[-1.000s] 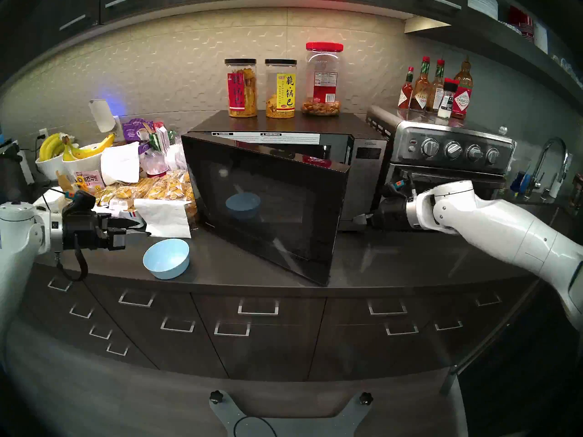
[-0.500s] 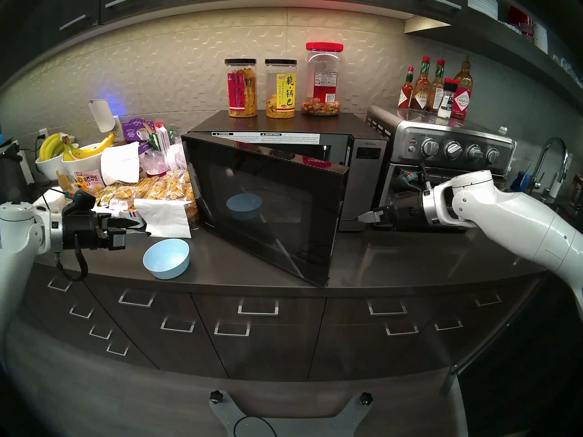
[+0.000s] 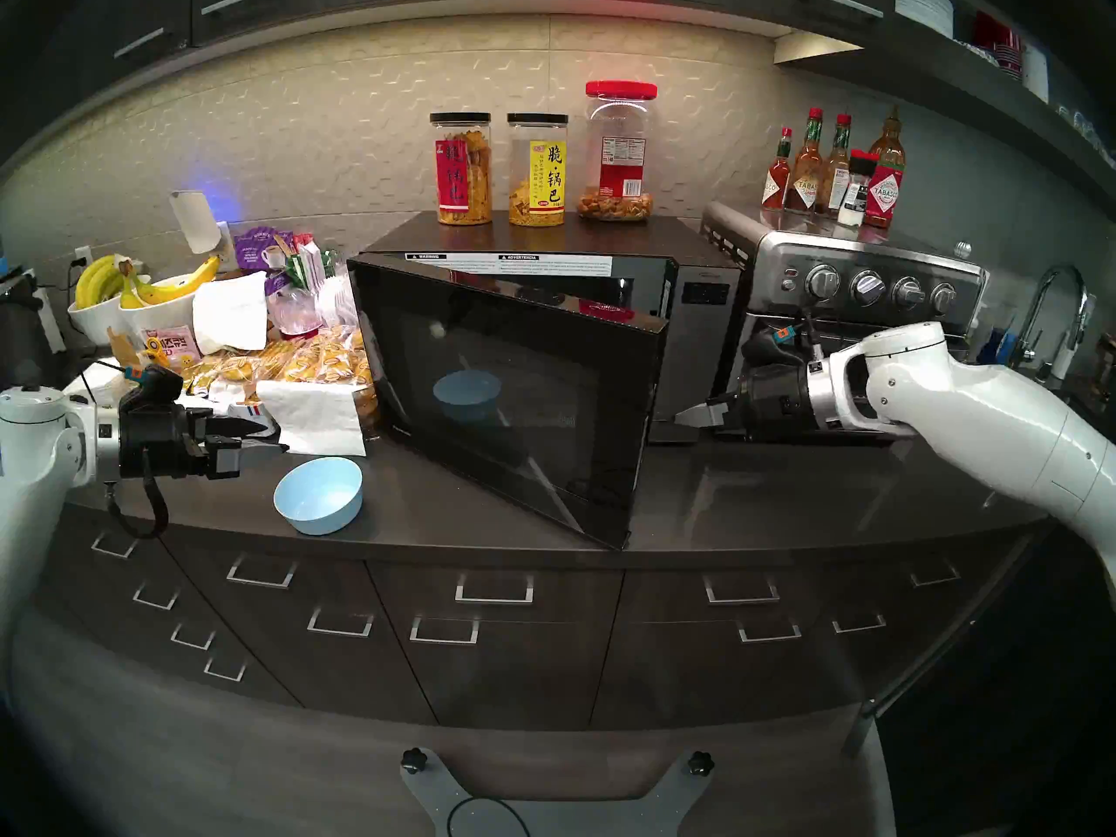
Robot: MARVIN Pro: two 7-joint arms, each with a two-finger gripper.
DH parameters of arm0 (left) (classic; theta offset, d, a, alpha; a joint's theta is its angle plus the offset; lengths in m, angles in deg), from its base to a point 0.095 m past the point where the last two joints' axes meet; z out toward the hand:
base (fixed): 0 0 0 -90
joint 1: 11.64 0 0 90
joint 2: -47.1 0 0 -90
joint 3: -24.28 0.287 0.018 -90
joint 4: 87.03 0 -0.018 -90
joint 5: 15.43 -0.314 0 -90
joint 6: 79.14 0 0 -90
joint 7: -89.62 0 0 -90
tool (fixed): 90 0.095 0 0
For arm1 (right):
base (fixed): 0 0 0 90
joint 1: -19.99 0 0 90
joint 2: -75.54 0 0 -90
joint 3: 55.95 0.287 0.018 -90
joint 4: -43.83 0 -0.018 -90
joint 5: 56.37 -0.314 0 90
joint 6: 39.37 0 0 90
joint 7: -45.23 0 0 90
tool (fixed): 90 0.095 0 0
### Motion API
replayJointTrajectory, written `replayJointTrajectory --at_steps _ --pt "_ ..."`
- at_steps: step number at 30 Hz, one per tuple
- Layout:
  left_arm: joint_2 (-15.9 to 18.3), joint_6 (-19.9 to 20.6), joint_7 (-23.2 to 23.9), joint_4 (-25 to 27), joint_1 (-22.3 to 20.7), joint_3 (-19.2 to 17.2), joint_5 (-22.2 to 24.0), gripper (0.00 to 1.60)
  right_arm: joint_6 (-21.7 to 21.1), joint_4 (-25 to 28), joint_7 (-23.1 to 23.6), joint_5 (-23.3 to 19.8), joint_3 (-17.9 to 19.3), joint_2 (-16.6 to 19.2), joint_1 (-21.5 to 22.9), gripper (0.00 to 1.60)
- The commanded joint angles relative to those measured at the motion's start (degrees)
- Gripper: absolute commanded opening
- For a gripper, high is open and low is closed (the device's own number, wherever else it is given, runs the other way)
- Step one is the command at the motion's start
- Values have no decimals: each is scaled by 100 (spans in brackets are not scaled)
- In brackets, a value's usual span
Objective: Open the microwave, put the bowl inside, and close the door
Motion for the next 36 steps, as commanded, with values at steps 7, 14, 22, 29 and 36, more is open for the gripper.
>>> replayJointTrajectory --at_steps 7,14,22,29,36 --pt "23 4 -4 36 -33 -92 10 160 69 417 -134 69 88 -84 99 0" --pt "23 4 -4 37 -32 -93 9 160 46 557 -148 115 62 -124 78 0" --pt "23 4 -4 36 -32 -93 10 160 29 955 -88 293 2 -36 50 0" --pt "23 5 -5 37 -31 -94 9 160 -49 1172 -13 296 5 45 51 0" --pt "23 5 -5 37 -31 -94 9 160 -134 1372 20 347 -23 71 43 0"
